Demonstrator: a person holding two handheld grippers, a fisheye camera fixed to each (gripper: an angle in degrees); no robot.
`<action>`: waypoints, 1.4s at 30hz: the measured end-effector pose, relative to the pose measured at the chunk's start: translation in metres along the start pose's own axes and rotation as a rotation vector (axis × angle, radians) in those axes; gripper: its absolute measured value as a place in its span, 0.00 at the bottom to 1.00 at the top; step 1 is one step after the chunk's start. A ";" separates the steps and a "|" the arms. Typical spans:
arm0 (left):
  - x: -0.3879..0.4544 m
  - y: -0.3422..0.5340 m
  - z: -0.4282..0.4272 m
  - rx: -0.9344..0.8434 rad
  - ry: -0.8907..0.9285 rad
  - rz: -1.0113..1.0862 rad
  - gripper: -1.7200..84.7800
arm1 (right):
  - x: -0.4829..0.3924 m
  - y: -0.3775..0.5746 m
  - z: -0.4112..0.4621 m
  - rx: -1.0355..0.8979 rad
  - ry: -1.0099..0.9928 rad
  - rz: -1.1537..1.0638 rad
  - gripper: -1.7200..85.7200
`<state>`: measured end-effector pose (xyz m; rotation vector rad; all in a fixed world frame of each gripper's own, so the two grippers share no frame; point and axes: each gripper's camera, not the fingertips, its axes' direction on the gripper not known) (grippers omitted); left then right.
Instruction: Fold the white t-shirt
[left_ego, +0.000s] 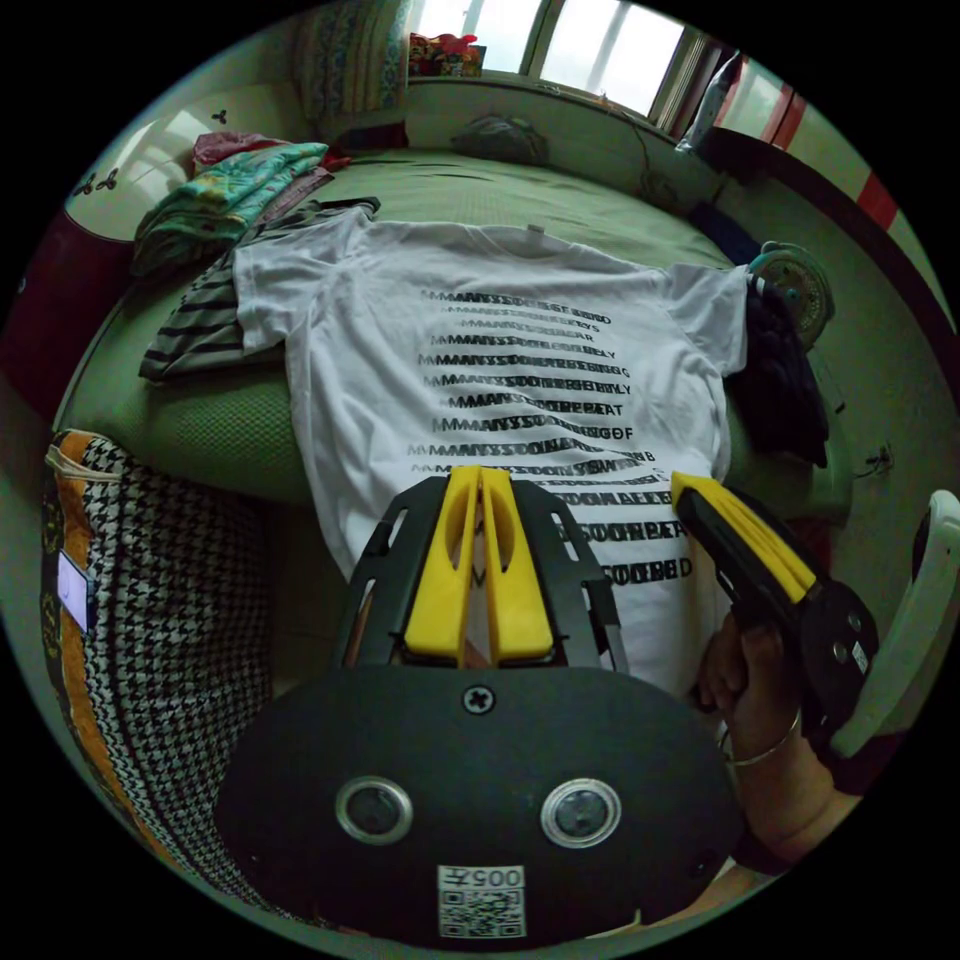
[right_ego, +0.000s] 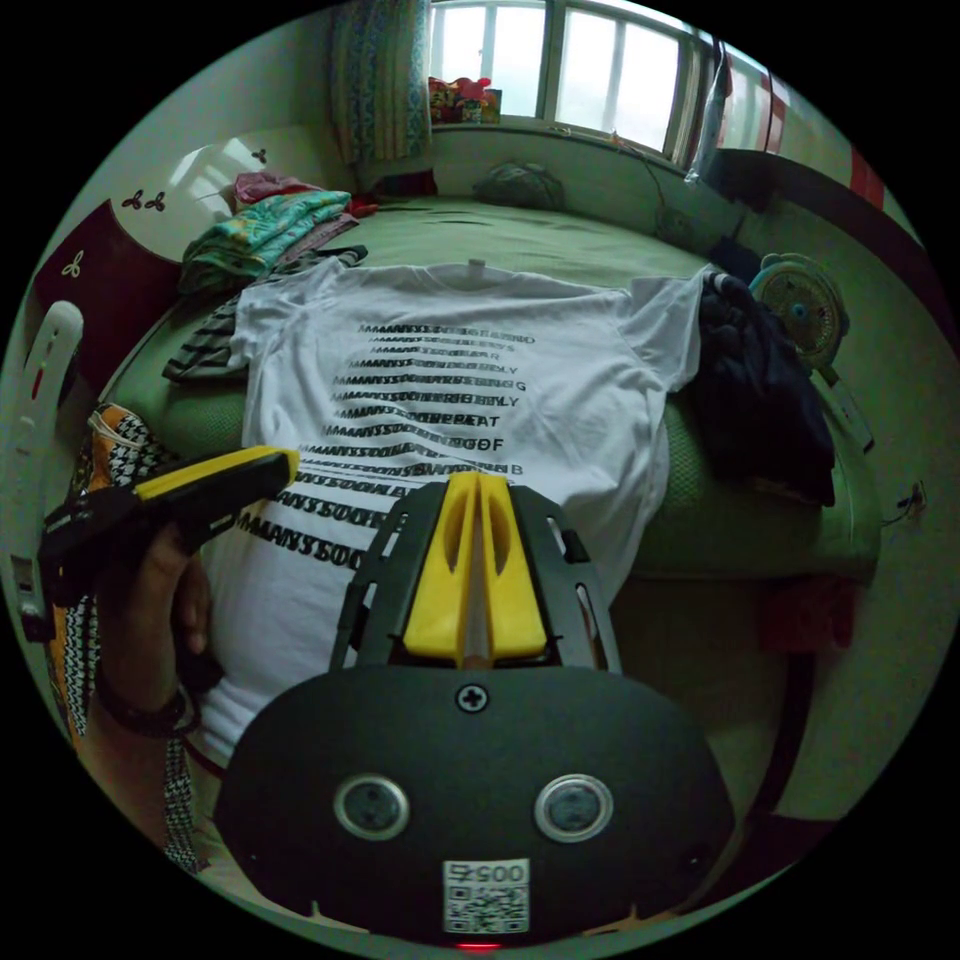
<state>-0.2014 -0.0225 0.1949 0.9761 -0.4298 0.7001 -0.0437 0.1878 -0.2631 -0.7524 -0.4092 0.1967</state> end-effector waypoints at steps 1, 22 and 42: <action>-0.001 0.000 0.000 -0.001 0.002 -0.001 0.01 | -0.001 -0.002 0.000 0.000 0.000 0.001 0.01; -0.023 -0.007 -0.004 -0.033 -0.079 0.059 0.01 | -0.022 -0.051 -0.006 -0.011 -0.034 0.012 0.01; -0.129 -0.013 -0.023 -0.020 0.113 -0.003 0.02 | -0.084 -0.144 0.000 -0.067 0.015 -0.022 0.02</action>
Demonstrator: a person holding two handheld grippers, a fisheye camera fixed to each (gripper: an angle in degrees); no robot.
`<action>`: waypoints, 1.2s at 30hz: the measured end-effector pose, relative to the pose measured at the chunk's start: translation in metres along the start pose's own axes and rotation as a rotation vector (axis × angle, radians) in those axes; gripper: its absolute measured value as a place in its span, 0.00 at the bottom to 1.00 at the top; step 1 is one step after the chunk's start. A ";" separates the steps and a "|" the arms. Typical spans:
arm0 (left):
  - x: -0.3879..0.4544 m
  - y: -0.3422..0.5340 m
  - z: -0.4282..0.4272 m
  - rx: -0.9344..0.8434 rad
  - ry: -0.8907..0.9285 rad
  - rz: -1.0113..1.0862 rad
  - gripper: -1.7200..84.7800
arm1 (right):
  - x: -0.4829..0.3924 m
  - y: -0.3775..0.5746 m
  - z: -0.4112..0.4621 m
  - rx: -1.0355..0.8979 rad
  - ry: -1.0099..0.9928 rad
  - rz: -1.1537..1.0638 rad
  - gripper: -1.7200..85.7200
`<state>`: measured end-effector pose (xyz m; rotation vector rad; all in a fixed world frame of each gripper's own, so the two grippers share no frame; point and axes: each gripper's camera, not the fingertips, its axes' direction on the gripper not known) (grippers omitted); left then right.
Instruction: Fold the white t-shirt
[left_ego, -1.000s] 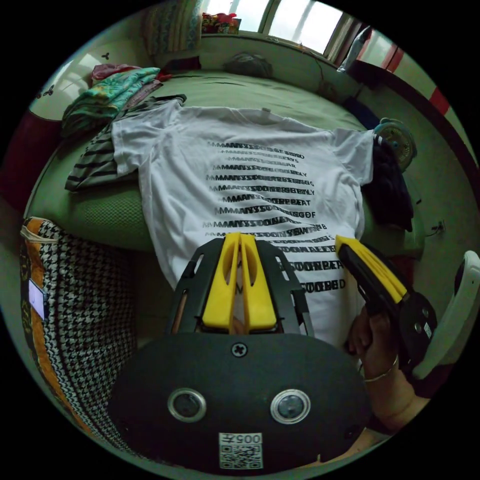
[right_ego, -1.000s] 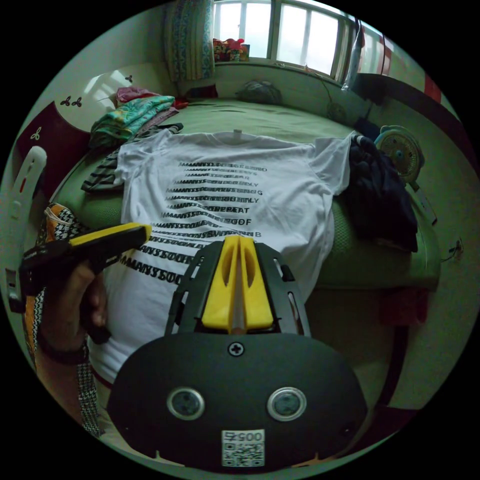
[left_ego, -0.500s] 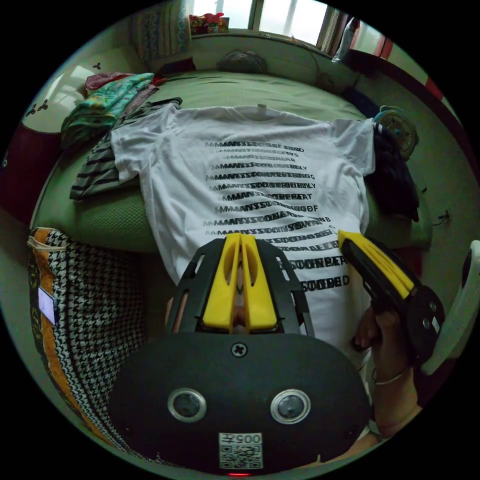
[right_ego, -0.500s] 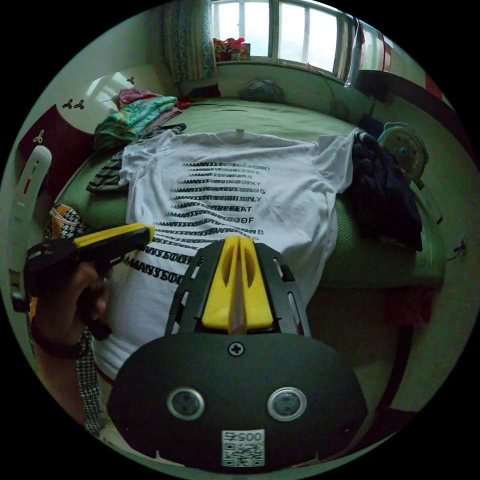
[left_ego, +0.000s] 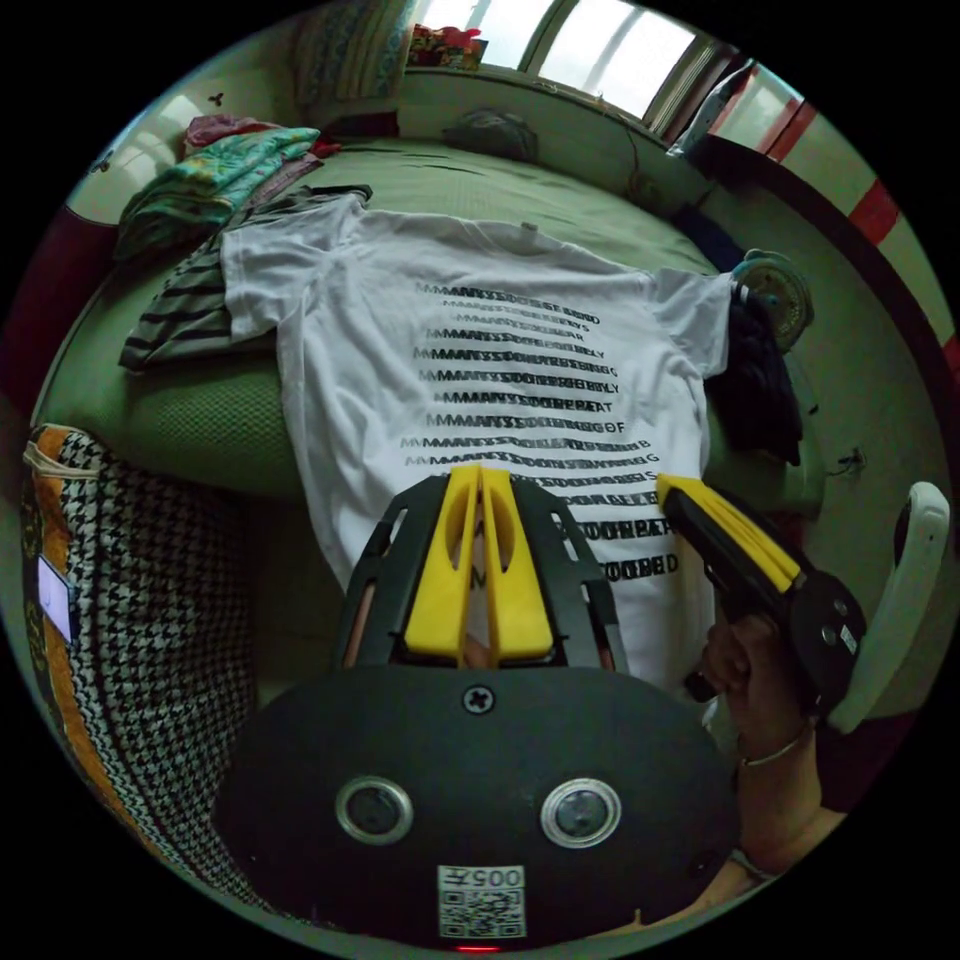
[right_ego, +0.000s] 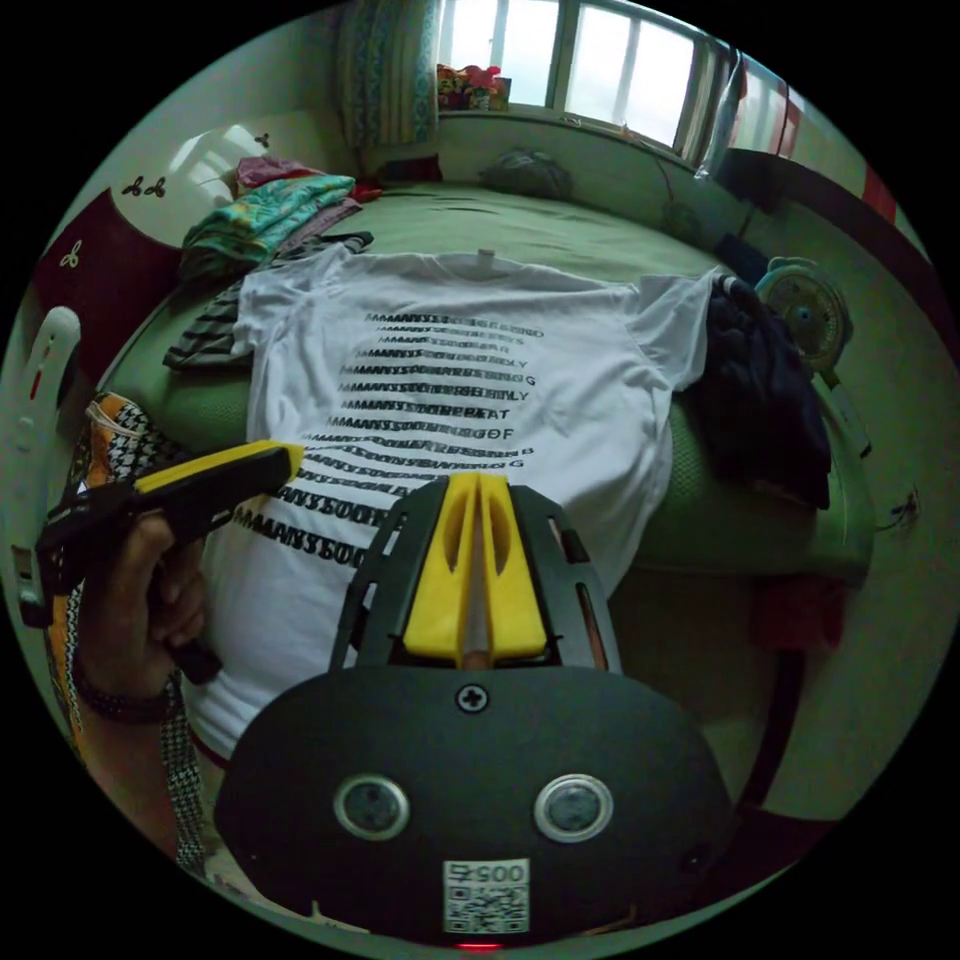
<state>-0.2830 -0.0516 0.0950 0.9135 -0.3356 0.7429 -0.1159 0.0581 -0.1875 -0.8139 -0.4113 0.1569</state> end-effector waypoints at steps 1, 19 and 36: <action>-0.003 0.000 -0.001 0.001 0.010 -0.001 0.02 | -0.004 -0.009 0.001 -0.013 -0.007 -0.009 0.02; -0.215 -0.051 -0.044 0.229 -0.003 -0.347 0.11 | -0.180 -0.255 0.023 0.164 -0.243 -0.484 0.12; -0.264 -0.125 -0.002 0.183 -0.119 -0.362 0.09 | -0.339 -0.461 0.149 -0.032 -0.299 -0.507 0.10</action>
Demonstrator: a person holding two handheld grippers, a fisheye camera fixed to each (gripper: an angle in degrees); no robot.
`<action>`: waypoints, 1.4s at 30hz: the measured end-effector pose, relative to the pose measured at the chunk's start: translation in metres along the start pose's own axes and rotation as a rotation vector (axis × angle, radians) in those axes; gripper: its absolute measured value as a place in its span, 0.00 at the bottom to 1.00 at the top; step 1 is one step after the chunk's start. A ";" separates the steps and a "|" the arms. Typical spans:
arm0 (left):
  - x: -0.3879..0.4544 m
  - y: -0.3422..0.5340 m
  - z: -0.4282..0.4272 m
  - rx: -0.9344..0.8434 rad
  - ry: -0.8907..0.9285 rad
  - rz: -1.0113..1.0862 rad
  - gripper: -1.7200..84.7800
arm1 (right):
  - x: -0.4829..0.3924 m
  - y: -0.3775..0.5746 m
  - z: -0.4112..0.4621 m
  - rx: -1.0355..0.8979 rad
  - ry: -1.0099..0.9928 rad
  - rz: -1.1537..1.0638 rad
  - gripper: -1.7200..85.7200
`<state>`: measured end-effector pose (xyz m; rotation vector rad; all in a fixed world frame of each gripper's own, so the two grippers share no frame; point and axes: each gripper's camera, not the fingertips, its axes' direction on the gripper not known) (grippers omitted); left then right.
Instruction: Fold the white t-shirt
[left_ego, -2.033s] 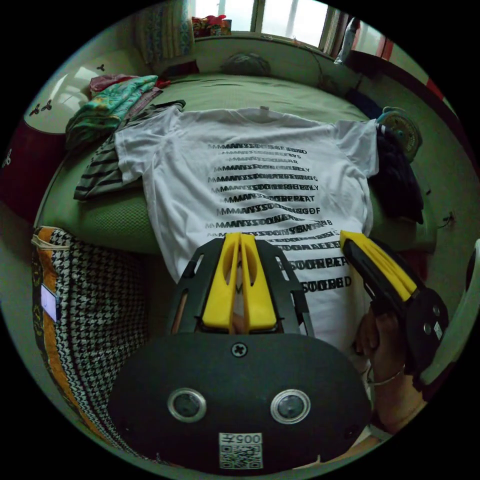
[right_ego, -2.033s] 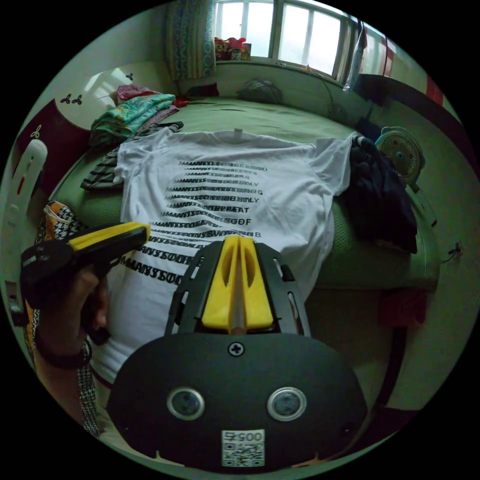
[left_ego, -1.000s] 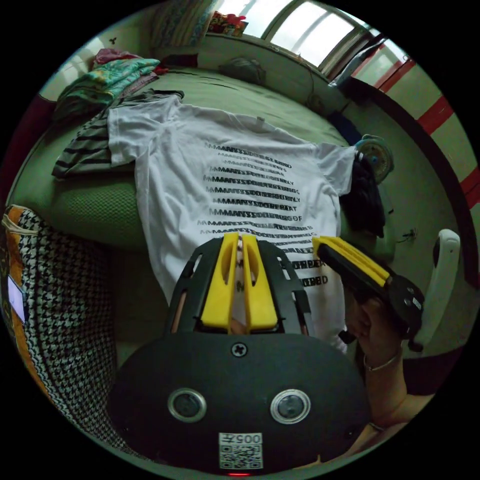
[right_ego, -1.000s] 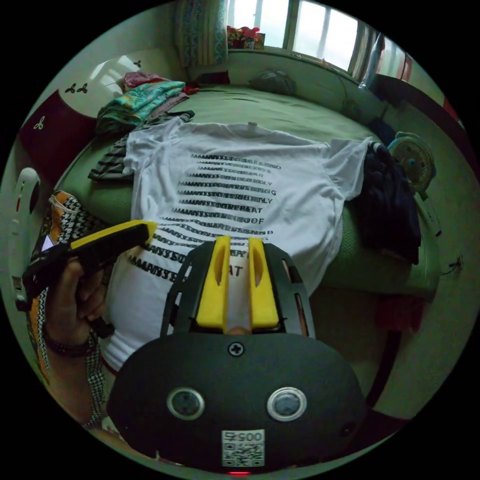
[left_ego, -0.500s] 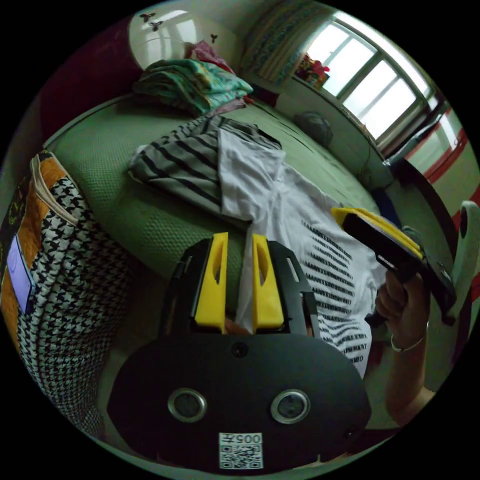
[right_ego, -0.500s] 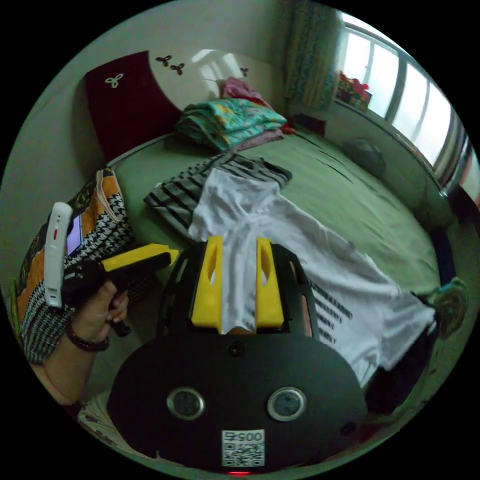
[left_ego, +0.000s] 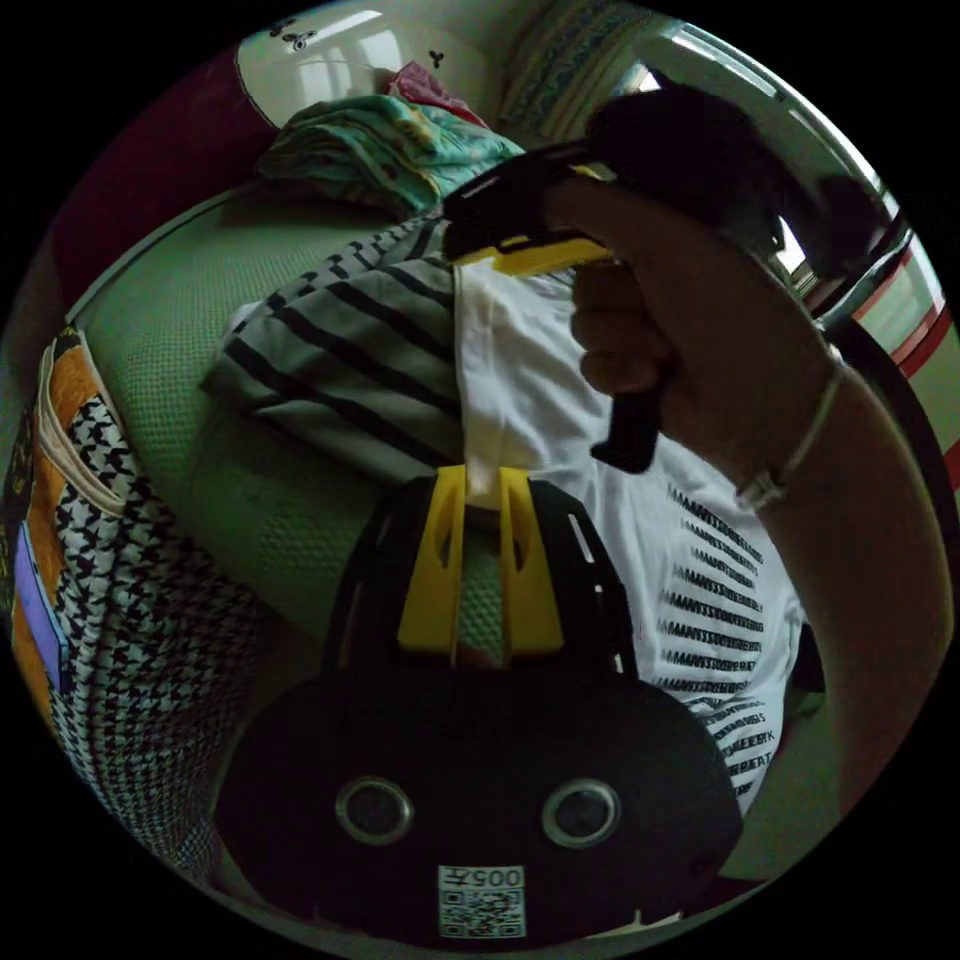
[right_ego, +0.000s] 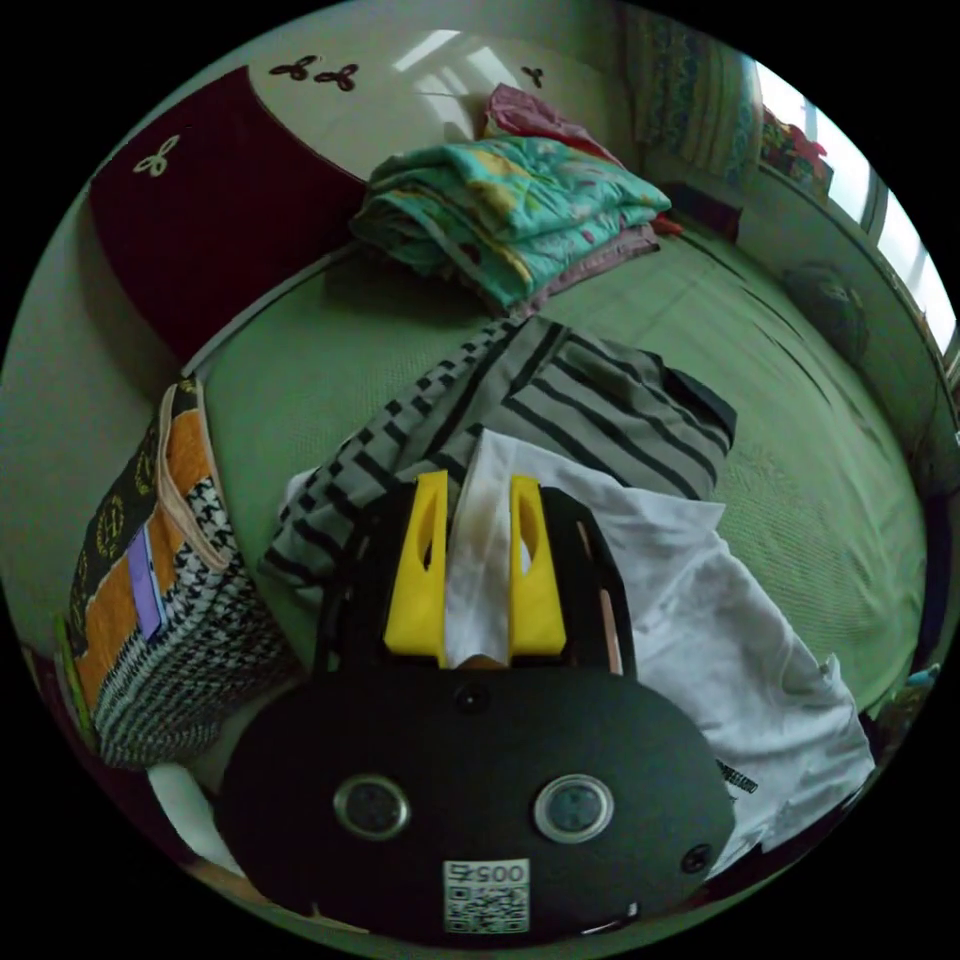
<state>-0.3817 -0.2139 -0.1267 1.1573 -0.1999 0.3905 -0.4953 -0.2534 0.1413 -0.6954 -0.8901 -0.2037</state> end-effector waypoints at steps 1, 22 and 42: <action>0.001 -0.001 0.000 -0.004 0.000 0.004 0.08 | 0.002 -0.005 0.008 -0.016 0.032 -0.005 0.09; 0.125 0.027 -0.031 0.043 -0.006 0.371 0.06 | 0.189 0.092 -0.079 0.169 0.014 0.215 0.00; 0.232 0.032 0.063 -0.077 -0.048 0.340 0.04 | 0.328 0.229 -0.016 0.013 0.063 0.348 0.06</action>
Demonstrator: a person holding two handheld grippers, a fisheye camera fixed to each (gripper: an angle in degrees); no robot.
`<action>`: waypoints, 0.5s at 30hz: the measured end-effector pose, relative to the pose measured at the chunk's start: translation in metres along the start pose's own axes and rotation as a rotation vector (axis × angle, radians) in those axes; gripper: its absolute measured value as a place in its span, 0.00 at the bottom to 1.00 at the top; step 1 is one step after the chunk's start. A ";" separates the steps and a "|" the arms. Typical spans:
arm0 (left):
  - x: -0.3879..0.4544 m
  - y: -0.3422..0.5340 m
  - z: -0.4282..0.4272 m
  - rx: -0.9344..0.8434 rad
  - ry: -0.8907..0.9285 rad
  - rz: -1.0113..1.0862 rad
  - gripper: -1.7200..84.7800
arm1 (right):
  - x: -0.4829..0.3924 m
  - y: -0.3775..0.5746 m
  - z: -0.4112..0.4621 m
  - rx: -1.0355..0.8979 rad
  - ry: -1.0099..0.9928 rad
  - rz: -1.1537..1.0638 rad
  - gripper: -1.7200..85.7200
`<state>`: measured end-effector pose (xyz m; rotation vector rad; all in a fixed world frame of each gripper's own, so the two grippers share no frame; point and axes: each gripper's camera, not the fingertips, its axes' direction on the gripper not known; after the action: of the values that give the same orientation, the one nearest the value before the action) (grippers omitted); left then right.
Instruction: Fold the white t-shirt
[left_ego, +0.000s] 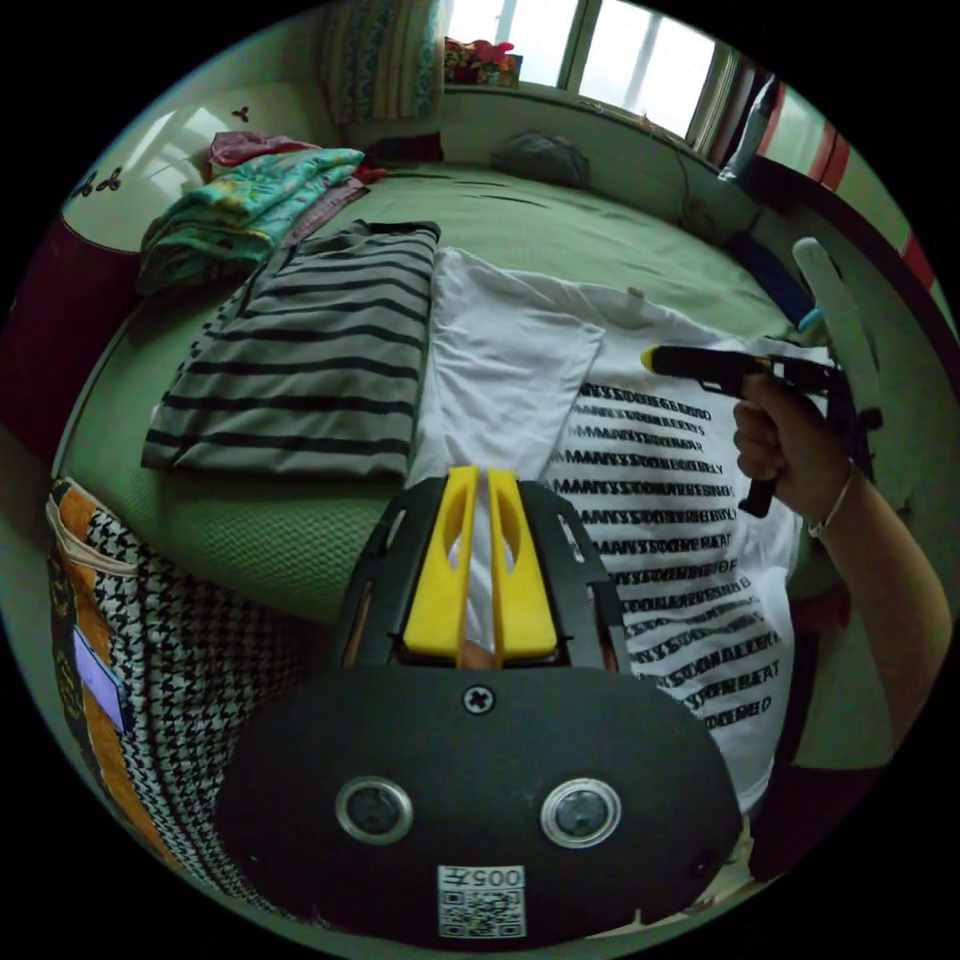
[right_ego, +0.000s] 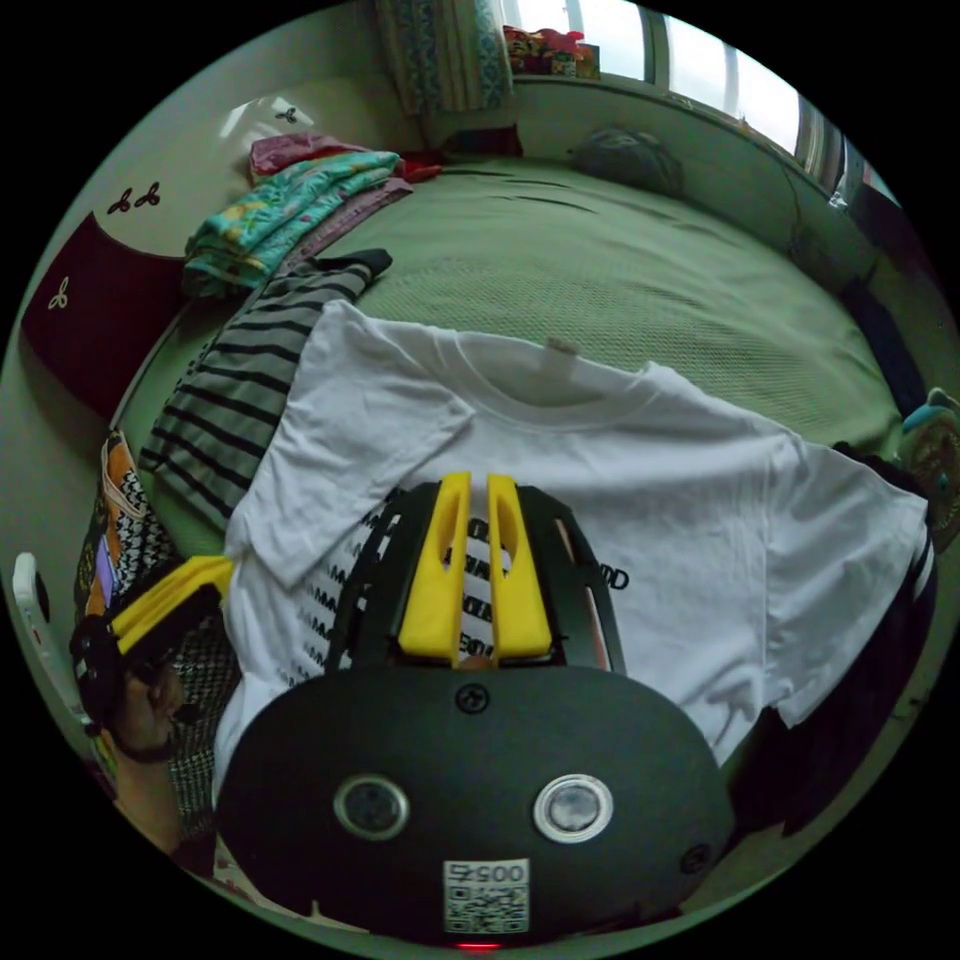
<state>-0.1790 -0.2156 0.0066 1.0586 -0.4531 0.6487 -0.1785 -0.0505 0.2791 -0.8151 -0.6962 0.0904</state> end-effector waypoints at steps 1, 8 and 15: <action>0.002 -0.003 0.004 -0.001 -0.007 -0.001 0.03 | 0.002 -0.001 0.004 -0.002 0.008 -0.005 0.06; 0.025 -0.024 0.051 -0.089 -0.076 0.018 0.01 | 0.007 -0.006 0.031 -0.001 0.029 -0.021 0.07; 0.052 -0.021 0.061 -0.088 -0.115 0.075 0.02 | 0.027 0.021 0.040 0.026 0.079 -0.015 0.07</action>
<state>-0.1283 -0.2637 0.0517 1.0026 -0.6178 0.6306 -0.1778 -0.0009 0.2983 -0.7840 -0.6255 0.0539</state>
